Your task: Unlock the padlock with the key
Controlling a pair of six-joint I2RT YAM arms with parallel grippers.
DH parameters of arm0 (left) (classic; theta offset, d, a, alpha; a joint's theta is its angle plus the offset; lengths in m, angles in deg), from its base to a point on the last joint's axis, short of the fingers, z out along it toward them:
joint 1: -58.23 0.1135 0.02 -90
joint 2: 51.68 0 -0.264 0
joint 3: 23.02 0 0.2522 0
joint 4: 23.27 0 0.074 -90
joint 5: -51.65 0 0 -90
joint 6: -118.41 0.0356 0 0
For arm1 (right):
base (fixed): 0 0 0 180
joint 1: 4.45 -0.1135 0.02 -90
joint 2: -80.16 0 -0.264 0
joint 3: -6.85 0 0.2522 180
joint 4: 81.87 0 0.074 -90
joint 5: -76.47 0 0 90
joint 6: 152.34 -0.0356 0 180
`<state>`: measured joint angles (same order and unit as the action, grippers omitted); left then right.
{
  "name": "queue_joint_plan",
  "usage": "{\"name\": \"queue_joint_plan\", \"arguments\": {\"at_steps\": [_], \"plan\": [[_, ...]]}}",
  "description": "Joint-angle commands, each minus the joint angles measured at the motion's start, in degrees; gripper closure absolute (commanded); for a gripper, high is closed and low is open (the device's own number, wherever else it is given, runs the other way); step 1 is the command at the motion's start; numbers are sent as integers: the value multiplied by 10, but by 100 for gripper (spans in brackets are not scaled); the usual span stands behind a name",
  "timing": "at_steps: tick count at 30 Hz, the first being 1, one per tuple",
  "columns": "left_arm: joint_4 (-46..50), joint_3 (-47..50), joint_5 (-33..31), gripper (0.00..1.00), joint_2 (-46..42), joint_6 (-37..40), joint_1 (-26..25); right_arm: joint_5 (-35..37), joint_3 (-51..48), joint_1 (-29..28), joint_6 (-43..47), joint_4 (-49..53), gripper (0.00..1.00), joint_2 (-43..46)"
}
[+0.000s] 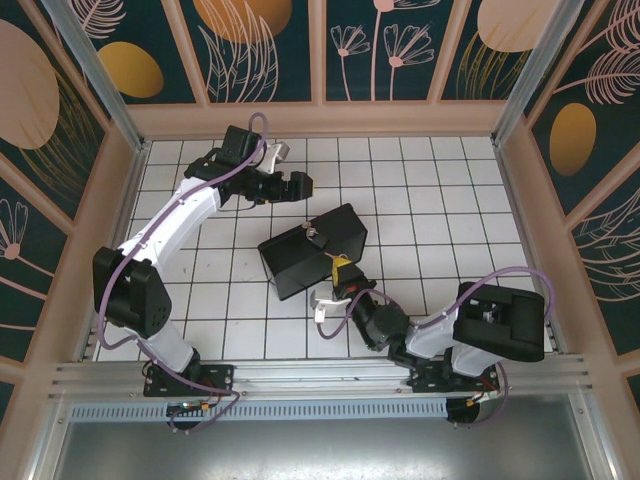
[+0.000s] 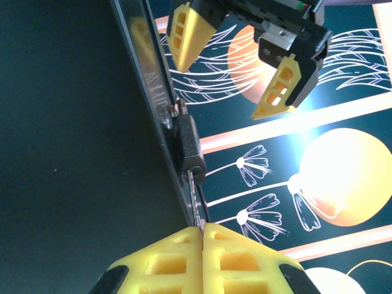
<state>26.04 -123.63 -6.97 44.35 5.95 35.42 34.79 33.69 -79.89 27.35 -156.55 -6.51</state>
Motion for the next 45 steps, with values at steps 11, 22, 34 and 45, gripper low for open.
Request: {"name": "queue_joint_plan", "arguments": {"at_steps": [11,22,34,45], "plan": [[-18,46,92,2,-6,53,3,-1,50,48,-4,-94,100,-60],[-11,44,89,3,6,60,3,19,26,40,-6,-94,100,-40],[-10,46,84,4,8,58,-11,30,22,26,-20,-95,100,-35],[0,44,81,4,12,68,-13,12,39,27,-24,-95,100,-49]]}}
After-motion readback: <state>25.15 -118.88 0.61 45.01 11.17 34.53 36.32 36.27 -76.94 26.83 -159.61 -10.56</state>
